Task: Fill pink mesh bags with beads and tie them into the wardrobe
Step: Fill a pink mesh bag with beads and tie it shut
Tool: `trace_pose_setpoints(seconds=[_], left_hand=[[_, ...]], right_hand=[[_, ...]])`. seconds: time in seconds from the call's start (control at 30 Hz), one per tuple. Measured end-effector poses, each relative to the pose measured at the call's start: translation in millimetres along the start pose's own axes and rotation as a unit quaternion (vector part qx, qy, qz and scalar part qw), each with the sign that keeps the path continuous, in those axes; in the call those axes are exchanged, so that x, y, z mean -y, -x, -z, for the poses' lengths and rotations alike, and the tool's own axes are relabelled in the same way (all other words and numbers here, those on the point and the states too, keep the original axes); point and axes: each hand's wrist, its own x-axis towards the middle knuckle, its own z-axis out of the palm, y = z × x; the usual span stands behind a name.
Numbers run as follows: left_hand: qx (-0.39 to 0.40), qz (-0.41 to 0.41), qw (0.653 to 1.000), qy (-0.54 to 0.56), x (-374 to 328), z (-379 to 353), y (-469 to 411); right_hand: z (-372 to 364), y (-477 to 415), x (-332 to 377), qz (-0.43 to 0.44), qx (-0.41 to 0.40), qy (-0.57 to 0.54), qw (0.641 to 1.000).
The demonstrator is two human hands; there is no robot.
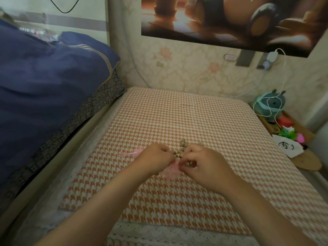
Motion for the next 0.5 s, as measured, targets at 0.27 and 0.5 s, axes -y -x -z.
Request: trace_pose_setpoints(seconds=[0.27,0.5], left_hand=[[-0.027,-0.01,0.999,-0.043,6.1,6.7,2.3],[0.099,-0.019,0.994,0.041,7.7,3.7,5.8]], right_hand=[[5.8,0.8,-2.0,0.016,0.065,0.04,0.997],[-3.1,2.1,-8.7,-0.008,0.042,-0.12,0.992]])
